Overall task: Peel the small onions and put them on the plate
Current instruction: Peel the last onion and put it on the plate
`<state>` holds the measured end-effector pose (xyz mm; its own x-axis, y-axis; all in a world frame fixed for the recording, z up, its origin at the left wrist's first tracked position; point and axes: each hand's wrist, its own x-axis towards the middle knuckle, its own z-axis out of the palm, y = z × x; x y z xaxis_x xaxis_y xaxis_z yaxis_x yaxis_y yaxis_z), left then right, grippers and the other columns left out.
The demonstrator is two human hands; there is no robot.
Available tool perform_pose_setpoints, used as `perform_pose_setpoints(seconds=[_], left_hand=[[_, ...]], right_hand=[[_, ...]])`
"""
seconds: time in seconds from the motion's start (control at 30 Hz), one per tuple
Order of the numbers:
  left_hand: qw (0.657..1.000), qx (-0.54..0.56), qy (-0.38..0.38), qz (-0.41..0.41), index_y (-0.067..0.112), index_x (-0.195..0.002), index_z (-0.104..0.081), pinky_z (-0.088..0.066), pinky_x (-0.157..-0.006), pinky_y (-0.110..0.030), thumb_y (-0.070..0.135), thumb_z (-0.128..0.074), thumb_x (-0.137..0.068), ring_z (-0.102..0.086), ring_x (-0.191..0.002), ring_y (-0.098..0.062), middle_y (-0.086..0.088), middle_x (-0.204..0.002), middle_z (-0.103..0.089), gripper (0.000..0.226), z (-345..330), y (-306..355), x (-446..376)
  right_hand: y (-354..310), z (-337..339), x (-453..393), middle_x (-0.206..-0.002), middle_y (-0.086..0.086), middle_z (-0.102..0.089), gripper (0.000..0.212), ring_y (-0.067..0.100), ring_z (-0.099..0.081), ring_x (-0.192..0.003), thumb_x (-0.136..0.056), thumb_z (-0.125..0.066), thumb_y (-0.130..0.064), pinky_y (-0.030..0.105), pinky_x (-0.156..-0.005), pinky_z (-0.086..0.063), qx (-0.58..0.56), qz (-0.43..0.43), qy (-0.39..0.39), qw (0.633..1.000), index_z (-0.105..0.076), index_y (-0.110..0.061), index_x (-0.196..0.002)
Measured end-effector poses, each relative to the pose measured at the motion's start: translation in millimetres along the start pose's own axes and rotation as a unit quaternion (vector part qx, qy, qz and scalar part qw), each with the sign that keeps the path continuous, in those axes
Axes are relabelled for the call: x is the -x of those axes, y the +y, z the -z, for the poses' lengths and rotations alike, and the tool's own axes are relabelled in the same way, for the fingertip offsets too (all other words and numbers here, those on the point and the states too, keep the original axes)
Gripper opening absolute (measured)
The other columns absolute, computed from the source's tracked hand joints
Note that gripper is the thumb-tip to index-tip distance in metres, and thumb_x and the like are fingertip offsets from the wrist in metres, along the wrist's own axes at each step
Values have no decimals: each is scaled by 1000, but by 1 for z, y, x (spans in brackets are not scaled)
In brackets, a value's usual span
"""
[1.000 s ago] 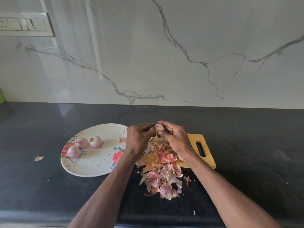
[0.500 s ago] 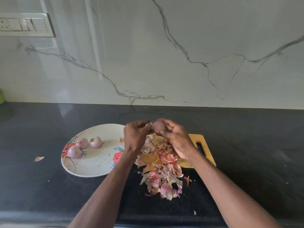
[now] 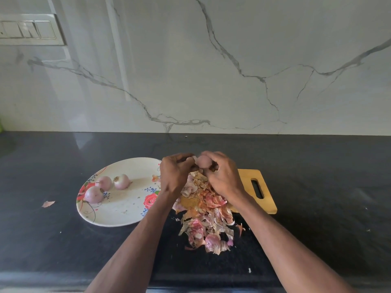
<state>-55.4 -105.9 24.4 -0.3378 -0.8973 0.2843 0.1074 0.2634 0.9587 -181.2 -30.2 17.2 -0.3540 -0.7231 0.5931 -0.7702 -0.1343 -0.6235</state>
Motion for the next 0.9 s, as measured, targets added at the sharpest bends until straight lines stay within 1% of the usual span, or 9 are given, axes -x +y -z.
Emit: perform_pose_setpoints(seconds=[0.1, 0.23, 0.3, 0.43, 0.57, 0.67, 0.73, 0.83, 0.9], left_hand=[[997, 59, 22, 53, -4, -91, -75, -63, -75, -38, -4, -61, -91, -76, -80, -35, -23, -84, -75, 14, 0, 1, -2], [990, 76, 54, 102, -11, -96, -71, -62, -67, -31, -2, -62, -92, -76, -73, -31, -25, -81, -74, 13, 2, 0, -6], [990, 59, 63, 110, -9, -94, -72, -62, -70, -35, 0, -63, -92, -76, -72, -30, -22, -79, -75, 13, 3, -2, -7], [989, -68, 106, 82, 3, -89, -79, -64, -67, -37, 4, -64, -88, -75, -66, -19, -7, -67, -74, 14, 7, -4, -9], [985, -124, 117, 32, 11, -89, -82, -63, -71, -42, 4, -66, -83, -73, -68, -19, 1, -70, -75, 19, 13, -6, -12], [980, -176, 94, 2, 10, -96, -81, -61, -78, -44, 5, -65, -87, -73, -77, -23, -5, -85, -78, 19, 14, -9, -12], [981, -184, 51, -11, 7, -100, -79, -60, -83, -49, 3, -59, -91, -73, -85, -28, -8, -93, -78, 23, 13, -10, -13], [993, -105, -39, -21, 10, -116, -75, -55, -98, -47, 7, -66, -90, -72, -104, -22, -4, -111, -76, 28, 13, -3, -12], [994, -39, -97, -39, 15, -112, -78, -55, -98, -48, 13, -73, -87, -73, -104, -24, -3, -107, -78, 26, 13, -1, -11]], right_hand=[[1, -2, 0, -116, 3, -68, 40, 13, -64, -100, -83, -76, 0, 14, -81, -52, -27, -36, 0, 999, -68, -12, -121], [1, -6, 0, -122, -1, -66, 46, 16, -65, -110, -84, -76, 0, 26, -89, -57, -92, -92, -20, 991, -62, -22, -122], [-3, -6, 1, -121, -5, -65, 44, 12, -63, -110, -86, -76, -4, 26, -89, -55, -108, -101, -21, 989, -60, -27, -119], [-9, 1, 1, -115, -15, -64, 43, 0, -63, -105, -88, -74, -5, 16, -82, -52, -191, -122, -8, 974, -55, -39, -107], [-7, 6, -2, -115, -12, -68, 48, 2, -66, -104, -85, -74, 3, 20, -88, -54, -255, -131, 10, 958, -58, -36, -109], [-4, 7, -3, -118, -7, -69, 48, 5, -67, -106, -84, -74, 5, 24, -93, -54, -273, -138, 13, 952, -59, -32, -112], [-2, 7, -4, -119, -4, -69, 46, 6, -67, -106, -85, -73, 4, 25, -94, -54, -278, -146, 6, 950, -61, -28, -115], [3, 6, -7, -123, -2, -69, 45, 9, -65, -110, -85, -75, -2, 30, -95, -53, -283, -170, -6, 944, -67, -33, -116], [4, 5, -8, -121, -5, -70, 40, 10, -64, -113, -85, -77, -7, 33, -97, -53, -288, -176, -10, 941, -69, -39, -109]])
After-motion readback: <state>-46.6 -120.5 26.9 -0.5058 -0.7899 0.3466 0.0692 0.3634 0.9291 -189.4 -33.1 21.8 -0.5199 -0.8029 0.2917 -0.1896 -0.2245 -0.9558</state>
